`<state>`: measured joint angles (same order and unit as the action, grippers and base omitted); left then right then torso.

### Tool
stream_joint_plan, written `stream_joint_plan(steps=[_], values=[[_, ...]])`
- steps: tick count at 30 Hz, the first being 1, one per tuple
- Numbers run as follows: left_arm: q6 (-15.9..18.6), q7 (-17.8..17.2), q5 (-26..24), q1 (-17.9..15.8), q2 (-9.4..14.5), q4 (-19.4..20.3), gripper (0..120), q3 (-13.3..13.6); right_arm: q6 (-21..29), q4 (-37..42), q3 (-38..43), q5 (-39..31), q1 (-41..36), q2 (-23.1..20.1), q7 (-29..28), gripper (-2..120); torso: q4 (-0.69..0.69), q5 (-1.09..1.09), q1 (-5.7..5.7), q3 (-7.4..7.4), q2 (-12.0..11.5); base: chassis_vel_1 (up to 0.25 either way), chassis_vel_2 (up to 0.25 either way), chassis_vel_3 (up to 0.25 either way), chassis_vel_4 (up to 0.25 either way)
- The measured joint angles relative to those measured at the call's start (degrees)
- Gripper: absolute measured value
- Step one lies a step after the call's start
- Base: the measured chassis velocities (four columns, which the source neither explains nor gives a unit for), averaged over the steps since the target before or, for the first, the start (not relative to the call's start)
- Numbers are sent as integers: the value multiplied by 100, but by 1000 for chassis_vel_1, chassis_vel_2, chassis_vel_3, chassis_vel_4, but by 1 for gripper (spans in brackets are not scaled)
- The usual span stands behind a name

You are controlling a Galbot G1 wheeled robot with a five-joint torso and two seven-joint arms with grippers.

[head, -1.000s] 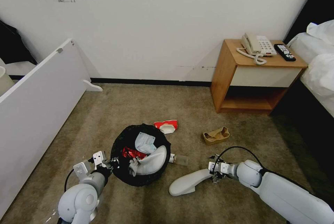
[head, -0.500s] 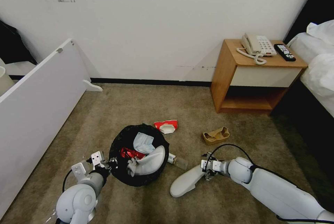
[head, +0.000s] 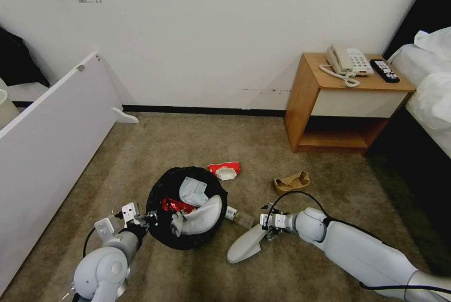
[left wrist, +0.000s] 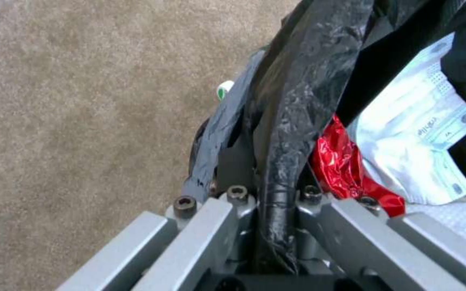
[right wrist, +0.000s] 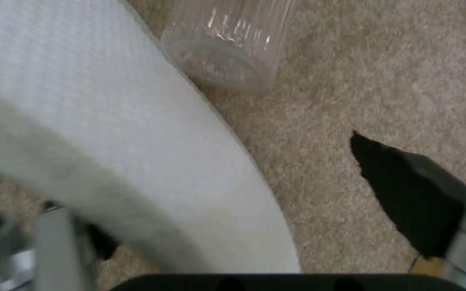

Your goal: Pick up the trash bin and place the garbage on the floor into it.

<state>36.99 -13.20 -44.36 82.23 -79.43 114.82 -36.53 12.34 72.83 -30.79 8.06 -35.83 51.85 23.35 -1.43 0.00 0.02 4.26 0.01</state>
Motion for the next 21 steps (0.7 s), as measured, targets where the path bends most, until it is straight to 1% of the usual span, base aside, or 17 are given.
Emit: stream_joint_plan(steps=[1,2,4,5,7,8,9,11,12,14,15,16,17,18,19,21], values=[[0,-2,-3,-14,0,-14,1,10,-7,-11,-13,-13,10,6,-2,79,0,0,0,0,0,0,0,0,0],[0,-2,-3,-14,0,-14,1,10,-7,-11,-13,-13,10,6,-2,79,0,0,0,0,0,0,0,0,0],[0,-5,-6,-29,3,-35,1,25,-37,-46,-27,-26,26,18,-3,68,0,0,0,0,0,0,0,0,0],[0,-5,-6,-29,3,-35,1,25,-37,-46,-27,-26,26,18,-3,68,0,0,0,0,0,0,0,0,0],[0,-6,-12,-49,18,-57,1,32,-53,-66,-36,-44,42,35,-2,58,0,0,0,0,0,0,0,0,0],[0,-6,-12,-49,18,-57,1,32,-53,-66,-36,-44,42,35,-2,58,0,0,0,0,0,0,0,0,0],[0,-9,-15,-64,27,-69,1,32,-55,-71,-43,-55,47,43,-2,51,0,0,1,0,0,0,0,0,0],[0,-11,-22,-80,34,-84,1,33,-55,-74,-59,-70,54,53,-2,42,0,1,0,0,0,0,0,0,0],[0,-11,-22,-80,34,-84,1,33,-55,-74,-59,-70,54,53,-2,42,0,1,0,0,0,0,0,0,0],[0,-11,-24,-83,33,-97,1,36,-55,-63,-72,-85,66,54,-4,31,0,0,0,0,0,0,0,0,0],[0,-11,-24,-84,29,-103,1,39,-55,-42,-80,-91,74,51,-4,28,0,1,0,0,0,0,0,0,0],[0,-11,-24,-84,29,-103,1,39,-55,-42,-80,-91,74,51,-4,28,0,1,0,0,0,0,0,0,0],[0,-12,-24,-84,21,-109,1,43,-55,-18,-91,-102,88,45,-4,21,0,1,0,0,0,0,0,0,0],[0,-12,-23,-84,14,-111,1,48,-54,8,-104,-116,101,36,-4,18,0,0,0,0,0,0,0,0,0],[0,-12,-23,-84,14,-111,1,48,-54,8,-104,-116,101,36,-4,18,0,0,0,0,0,0,0,0,0],[0,-12,-18,-83,9,-115,1,58,-50,96,-117,-142,128,1,-4,6,0,1,0,0,0,0,0,0,0]])
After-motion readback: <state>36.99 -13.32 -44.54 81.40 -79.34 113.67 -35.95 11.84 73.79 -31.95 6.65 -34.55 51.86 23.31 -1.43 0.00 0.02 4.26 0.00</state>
